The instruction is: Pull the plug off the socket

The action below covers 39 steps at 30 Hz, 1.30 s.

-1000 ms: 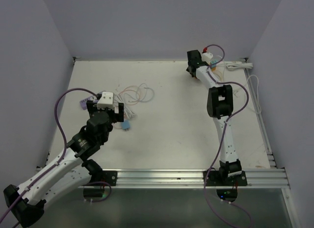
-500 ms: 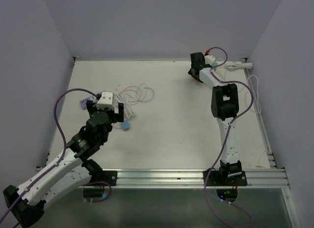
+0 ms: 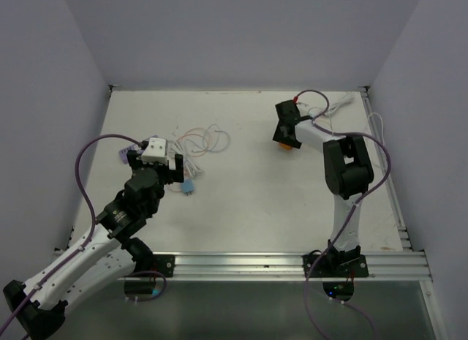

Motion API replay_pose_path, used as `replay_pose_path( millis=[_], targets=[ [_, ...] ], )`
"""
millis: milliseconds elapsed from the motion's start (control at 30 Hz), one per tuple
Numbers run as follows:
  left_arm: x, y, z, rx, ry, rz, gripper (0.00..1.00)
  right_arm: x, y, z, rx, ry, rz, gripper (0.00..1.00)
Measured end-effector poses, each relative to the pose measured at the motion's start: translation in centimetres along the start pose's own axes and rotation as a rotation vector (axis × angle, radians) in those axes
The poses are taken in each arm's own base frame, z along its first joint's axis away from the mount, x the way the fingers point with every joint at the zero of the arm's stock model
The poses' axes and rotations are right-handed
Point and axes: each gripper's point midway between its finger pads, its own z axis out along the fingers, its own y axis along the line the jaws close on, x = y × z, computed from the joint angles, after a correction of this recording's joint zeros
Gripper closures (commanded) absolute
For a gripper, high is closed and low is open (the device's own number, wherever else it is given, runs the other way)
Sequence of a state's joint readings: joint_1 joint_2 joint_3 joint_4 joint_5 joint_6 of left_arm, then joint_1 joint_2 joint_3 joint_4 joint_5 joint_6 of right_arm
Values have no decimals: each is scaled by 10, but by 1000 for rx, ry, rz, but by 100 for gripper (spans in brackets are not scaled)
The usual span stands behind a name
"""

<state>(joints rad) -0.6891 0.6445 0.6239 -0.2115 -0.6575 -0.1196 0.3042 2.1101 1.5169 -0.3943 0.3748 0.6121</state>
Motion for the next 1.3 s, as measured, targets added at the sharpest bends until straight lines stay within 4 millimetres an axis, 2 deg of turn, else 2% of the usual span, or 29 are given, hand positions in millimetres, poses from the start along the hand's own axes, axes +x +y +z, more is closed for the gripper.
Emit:
replay_pose_path(
  millis=[100,200,333,467,700,800,833,900,1000,1067,1100,1200,1300],
  targets=[
    [-1,0,0,4,-2,-2,0,32,-3,-24,-10,37,-46,100],
    [-1,-1,-1,8,-4,-3,0,72,6,-52,-52,70,-97,100],
    [-2,-2,-2,15,-7,-6,0,121,7,-88,-101,116,-132,99],
    [-2,-3,-2,23,-8,-8,0,155,8,-114,-130,142,-159,96],
    [-2,-3,-2,26,-5,-6,0,189,15,-140,-161,162,-160,82],
    [-1,-3,-2,26,-5,-5,0,197,16,-147,-165,167,-156,69],
    [-1,-3,-2,26,-4,-5,0,198,16,-148,-164,169,-153,60],
    [-1,-3,-2,26,-2,-4,0,200,15,-150,-160,174,-151,50],
    [1,-4,-1,26,4,1,0,203,9,-153,-142,186,-155,30],
    [2,-5,0,26,9,5,0,204,3,-156,-126,198,-159,24],
    [3,-5,0,26,11,6,0,204,1,-158,-116,205,-163,16],
    [3,-5,0,26,12,7,0,204,-2,-165,-104,229,-173,6],
    [3,-5,0,26,12,7,0,205,0,-172,-116,258,-174,1]
  ],
)
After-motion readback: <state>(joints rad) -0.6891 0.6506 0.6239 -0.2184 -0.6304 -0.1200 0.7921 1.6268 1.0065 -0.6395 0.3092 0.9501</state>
